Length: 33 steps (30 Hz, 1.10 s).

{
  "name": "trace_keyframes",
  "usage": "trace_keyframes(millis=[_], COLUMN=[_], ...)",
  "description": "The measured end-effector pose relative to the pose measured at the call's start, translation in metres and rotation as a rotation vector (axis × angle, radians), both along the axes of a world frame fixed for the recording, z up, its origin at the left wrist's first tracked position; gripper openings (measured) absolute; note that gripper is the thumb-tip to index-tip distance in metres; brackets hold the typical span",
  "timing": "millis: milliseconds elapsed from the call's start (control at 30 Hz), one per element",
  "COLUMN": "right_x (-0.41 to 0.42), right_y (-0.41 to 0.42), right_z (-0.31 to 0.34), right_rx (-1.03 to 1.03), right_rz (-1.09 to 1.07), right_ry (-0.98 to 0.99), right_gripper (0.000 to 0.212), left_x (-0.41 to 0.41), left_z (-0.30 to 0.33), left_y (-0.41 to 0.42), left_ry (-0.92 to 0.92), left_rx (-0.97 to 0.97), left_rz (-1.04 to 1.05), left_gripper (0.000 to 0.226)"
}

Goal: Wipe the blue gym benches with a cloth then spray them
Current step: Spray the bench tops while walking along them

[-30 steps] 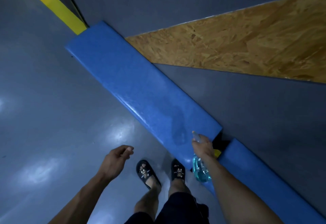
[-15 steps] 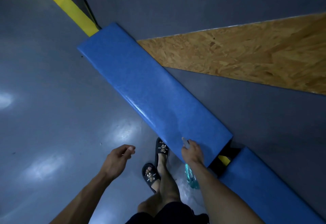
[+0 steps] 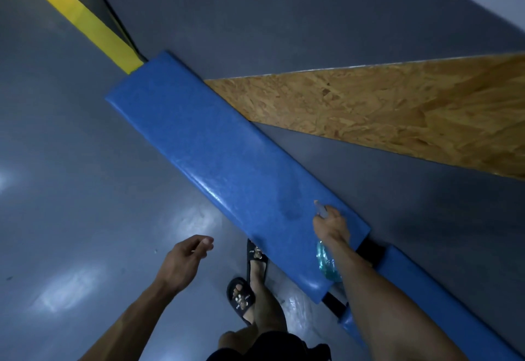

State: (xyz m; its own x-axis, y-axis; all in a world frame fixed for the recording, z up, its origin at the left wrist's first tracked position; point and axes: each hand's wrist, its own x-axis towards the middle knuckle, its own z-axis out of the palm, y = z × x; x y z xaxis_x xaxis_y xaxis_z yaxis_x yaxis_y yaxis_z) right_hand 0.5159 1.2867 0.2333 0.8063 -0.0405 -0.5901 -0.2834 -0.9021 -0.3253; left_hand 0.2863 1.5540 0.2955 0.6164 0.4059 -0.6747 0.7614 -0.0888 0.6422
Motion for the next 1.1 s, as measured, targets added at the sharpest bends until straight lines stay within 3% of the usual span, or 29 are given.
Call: trace_keyframes(millis=[133, 267, 467, 800, 933, 1100], right_x=[-0.037, -0.075, -0.074, 0.061, 0.094, 0.073], right_y=[0.024, 0.051, 0.07, 0.056, 0.058, 0.079], right_z=[-0.007, -0.017, -0.018, -0.016, -0.017, -0.011], right_rx=[0.08, 0.146, 0.073, 0.129, -0.002, 0.022], right_rz=[0.265, 0.433, 0.391, 0.094, 0.194, 0.287], right_ry=[0.046, 0.126, 0.14, -0.017, 0.015, -0.006], right_gripper=[0.015, 0.024, 0.016, 0.008, 0.024, 0.007], left_x=[0.013, 0.023, 0.03, 0.043, 0.049, 0.053], left_z=[0.0, 0.003, 0.009, 0.011, 0.007, 0.004], left_y=[0.004, 0.009, 0.016, 0.015, 0.016, 0.023], left_ry=[0.009, 0.021, 0.034, 0.075, 0.076, 0.067], left_rx=[0.001, 0.001, 0.026, 0.038, 0.042, 0.036], left_rz=[0.019, 0.041, 0.091, 0.107, 0.097, 0.114], left_gripper=[0.02, 0.022, 0.024, 0.024, 0.023, 0.022])
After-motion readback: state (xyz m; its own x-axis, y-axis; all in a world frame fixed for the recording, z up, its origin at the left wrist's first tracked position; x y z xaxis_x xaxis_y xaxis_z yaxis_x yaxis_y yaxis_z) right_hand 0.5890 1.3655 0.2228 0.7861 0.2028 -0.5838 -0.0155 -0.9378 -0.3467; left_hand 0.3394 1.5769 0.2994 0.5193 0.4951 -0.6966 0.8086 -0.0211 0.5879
